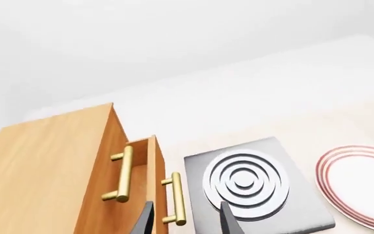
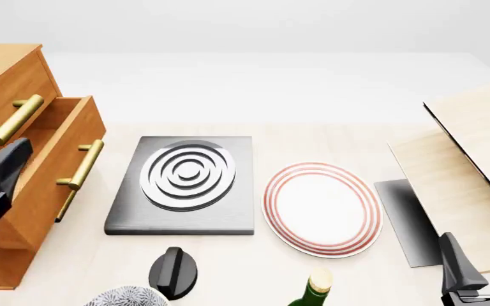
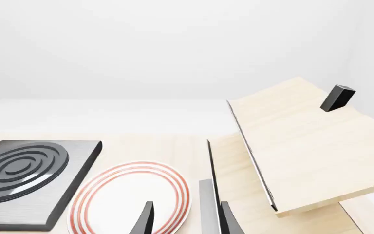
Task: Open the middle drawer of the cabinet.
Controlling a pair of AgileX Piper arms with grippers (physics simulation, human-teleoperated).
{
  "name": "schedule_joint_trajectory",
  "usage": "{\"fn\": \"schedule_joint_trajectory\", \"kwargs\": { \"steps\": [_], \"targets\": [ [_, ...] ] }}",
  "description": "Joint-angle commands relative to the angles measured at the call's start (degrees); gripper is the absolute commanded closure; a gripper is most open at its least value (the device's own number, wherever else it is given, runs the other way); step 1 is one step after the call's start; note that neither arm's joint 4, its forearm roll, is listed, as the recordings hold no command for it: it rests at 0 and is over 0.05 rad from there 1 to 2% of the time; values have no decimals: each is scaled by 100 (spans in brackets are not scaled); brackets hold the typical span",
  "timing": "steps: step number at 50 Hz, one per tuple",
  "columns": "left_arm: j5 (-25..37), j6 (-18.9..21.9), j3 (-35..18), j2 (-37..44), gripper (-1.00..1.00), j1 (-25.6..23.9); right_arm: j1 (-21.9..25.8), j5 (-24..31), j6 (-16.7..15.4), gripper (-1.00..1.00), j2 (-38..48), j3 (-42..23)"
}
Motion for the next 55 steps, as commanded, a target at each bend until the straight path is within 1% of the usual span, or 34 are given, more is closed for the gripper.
{"fn": "schedule_joint_trajectory", "kwargs": {
  "steps": [1,2,5,7,10,11,12,16,19,25,28,30,35,43,44,46,47,48,55],
  "targets": [
    [-7,-532,-122,301,-100,340,-6,0,5,-100,-7,3],
    [-3,-582,-129,303,-100,408,-5,-1,5,-100,-7,3],
    [-5,-627,-101,361,-100,390,-4,-1,4,-100,-8,3],
    [38,-683,-94,379,-100,303,-4,-1,4,-100,-8,3],
    [-4,-840,-48,489,-100,356,-6,-1,6,-100,-8,3],
    [6,-851,-38,520,-100,294,-5,-1,4,-100,-8,3],
    [36,-970,-53,552,-100,353,-3,-1,3,-100,-7,3],
    [49,-1062,-18,635,-100,371,-4,-1,4,-100,-8,3],
    [46,-1200,-4,731,-100,499,-4,-1,5,-100,-8,3],
    [117,-1332,-59,699,-100,812,-5,-1,6,-100,-9,3],
    [107,-1348,-33,730,-100,909,-4,-1,3,-100,-8,3],
    [93,-1278,18,739,-100,1049,-4,-1,4,-100,-8,3],
    [144,-1343,8,801,-100,1202,-5,-1,5,-100,-8,3],
    [114,-1358,0,1052,-100,1303,-5,-1,4,-100,-8,3],
    [89,-1316,18,1078,-100,1369,-5,-1,5,-100,-8,3],
    [90,-1370,35,1191,-100,1470,-5,-1,5,-100,-8,3],
    [62,-1356,33,1191,-100,1401,-5,-1,4,-100,-9,3],
    [43,-1342,42,1236,-100,1511,-5,-1,5,-100,-8,3],
    [2,-1316,119,1374,-100,1567,-4,-1,4,-100,-8,3]
  ]
}}
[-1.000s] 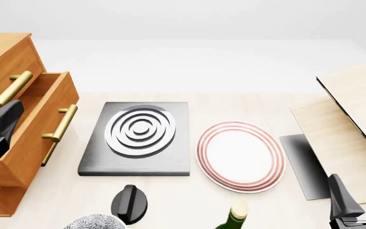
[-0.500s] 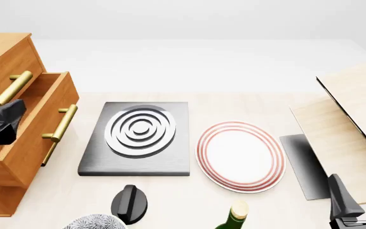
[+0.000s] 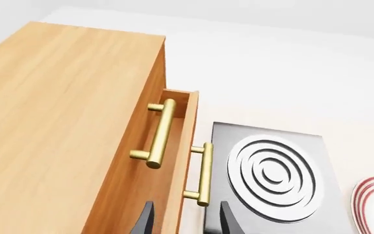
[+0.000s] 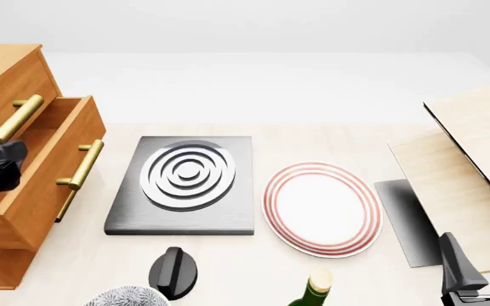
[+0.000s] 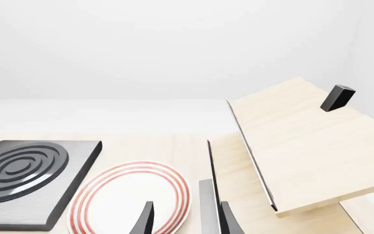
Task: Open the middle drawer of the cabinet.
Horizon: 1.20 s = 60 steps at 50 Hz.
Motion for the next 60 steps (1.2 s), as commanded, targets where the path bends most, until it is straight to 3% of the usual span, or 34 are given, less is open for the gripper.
{"fn": "schedule_joint_trajectory", "kwargs": {
  "steps": [1,5,6,7,8,9,25,36,60],
  "targets": [
    [-27,21,75,173,-100,177,-4,0,4,-100,-7,3],
    [-131,53,132,362,-100,220,-5,-1,4,-100,-8,3],
    [1148,1529,-485,-1211,-100,198,-3,-1,2,-100,-7,3],
    [-156,86,1610,-1735,-100,289,-3,0,3,-100,-8,3],
    [-188,110,216,342,-100,292,-3,-1,3,-100,-7,3],
    [-225,150,168,424,-100,347,-2,0,3,-100,-7,3],
    [-120,170,100,749,-100,207,-3,-1,3,-100,-8,3],
    [305,320,-38,795,-100,-4,-2,0,3,-100,-7,3],
    [887,568,-159,745,-100,59,-2,-1,3,-100,-7,3]
  ]
}}
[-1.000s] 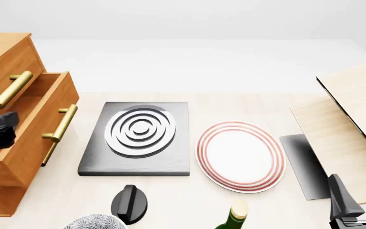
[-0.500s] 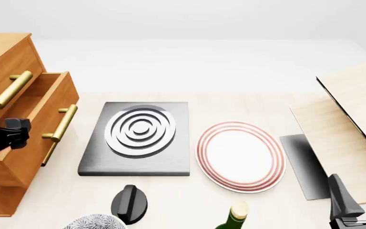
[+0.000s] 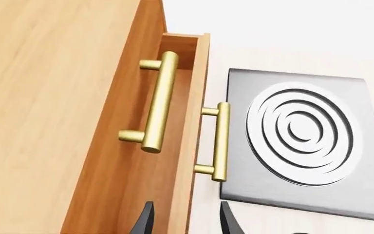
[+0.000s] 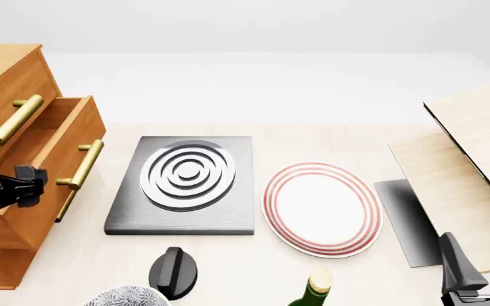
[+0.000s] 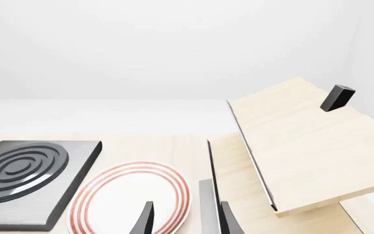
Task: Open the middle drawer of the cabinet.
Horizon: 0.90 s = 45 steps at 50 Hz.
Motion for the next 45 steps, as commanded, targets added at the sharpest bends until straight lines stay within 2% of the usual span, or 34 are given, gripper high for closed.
{"fn": "schedule_joint_trajectory", "kwargs": {
  "steps": [1,27,45],
  "targets": [
    [349,45,-139,-292,-100,-127,-1,0,2,-100,0,0],
    [-48,78,-72,130,-100,62,0,0,2,-100,1,0],
    [-23,-53,15,317,-100,-179,1,0,1,-100,0,0]
  ]
}}
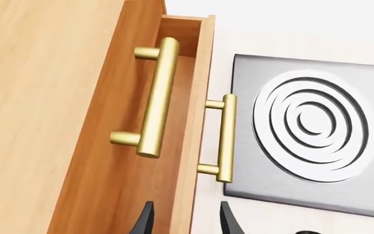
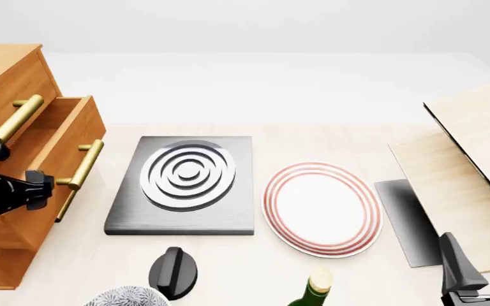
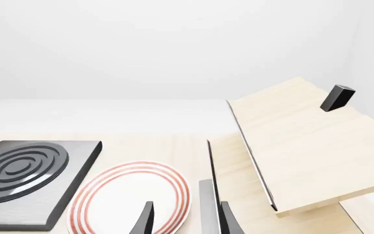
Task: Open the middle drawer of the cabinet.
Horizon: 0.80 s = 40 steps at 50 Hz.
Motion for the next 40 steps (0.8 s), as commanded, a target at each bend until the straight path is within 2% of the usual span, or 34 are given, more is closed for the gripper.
{"fn": "schedule_joint_trajectory", "kwargs": {
  "steps": [1,40],
  "targets": [
    [123,-111,-37,-172,-100,-258,-1,0,0,-100,0,0],
    [175,-322,67,-61,-100,-757,0,0,1,-100,-1,0]
  ]
}}
